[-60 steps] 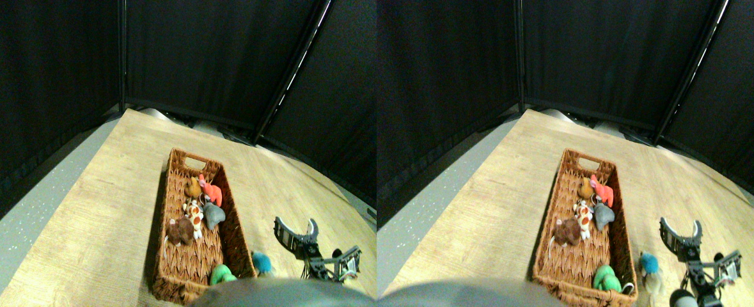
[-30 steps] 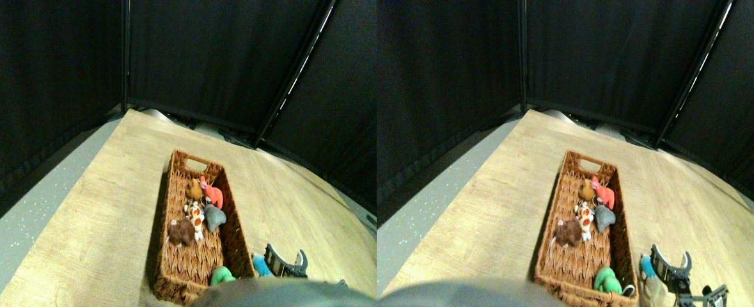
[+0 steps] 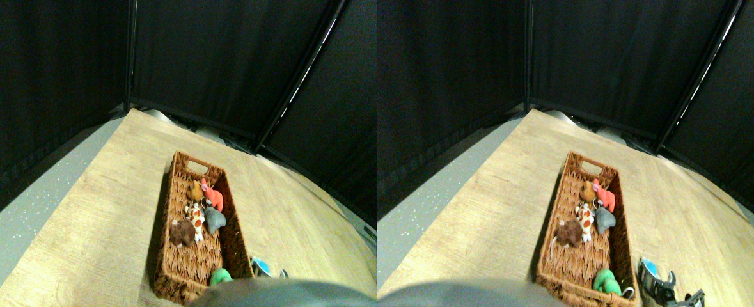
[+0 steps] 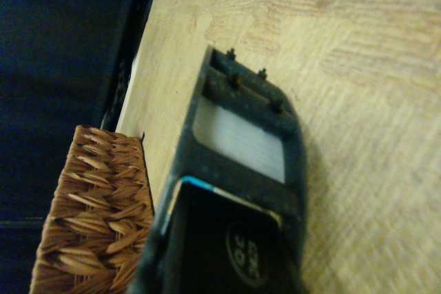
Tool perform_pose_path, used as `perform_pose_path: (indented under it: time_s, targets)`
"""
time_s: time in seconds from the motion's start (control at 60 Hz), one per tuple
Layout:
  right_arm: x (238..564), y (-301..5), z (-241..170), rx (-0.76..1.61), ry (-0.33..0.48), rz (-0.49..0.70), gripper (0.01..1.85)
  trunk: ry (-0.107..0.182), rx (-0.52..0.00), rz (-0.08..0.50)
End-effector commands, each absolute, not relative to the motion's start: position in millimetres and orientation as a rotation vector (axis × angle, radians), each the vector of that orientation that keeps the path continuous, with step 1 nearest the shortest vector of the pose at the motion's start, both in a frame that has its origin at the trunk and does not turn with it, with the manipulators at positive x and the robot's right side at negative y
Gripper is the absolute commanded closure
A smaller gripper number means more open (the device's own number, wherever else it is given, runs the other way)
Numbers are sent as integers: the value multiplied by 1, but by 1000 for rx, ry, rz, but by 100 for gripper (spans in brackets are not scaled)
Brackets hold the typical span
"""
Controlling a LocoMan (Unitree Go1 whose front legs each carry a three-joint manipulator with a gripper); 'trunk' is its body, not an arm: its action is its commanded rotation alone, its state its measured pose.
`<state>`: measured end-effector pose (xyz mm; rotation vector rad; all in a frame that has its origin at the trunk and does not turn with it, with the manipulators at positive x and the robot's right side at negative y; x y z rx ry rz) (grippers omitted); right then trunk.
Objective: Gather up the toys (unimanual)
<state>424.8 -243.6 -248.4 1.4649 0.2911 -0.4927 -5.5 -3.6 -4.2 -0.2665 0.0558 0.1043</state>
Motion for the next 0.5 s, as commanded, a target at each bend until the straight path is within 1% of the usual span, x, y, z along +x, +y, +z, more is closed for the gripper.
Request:
perform_pose_path:
  time_s: [0.017,0.083,0.167,0.217,0.317,0.383,0.4,0.483,0.5]
  targets:
    - [430,-247,-253,1436,289,-496,111,88,-286,119]
    - [433,-249,-260,1431,303,-476,111,89,-284,120]
    - [434,-252,-267,1450,293,-521,113,90,-282,119]
    - [435,-253,-269,1450,294,-518,112,89,-282,118]
    - [436,-254,-271,1447,291,-517,115,89,-280,118]
    - [436,-254,-270,1460,266,-529,125,89,-280,117]
    - [436,-254,-270,1460,266,-529,125,88,-280,116]
    - [438,-254,-265,1458,263,-520,149,86,-278,114]
    - [438,-254,-265,1458,263,-520,149,86,-278,114]
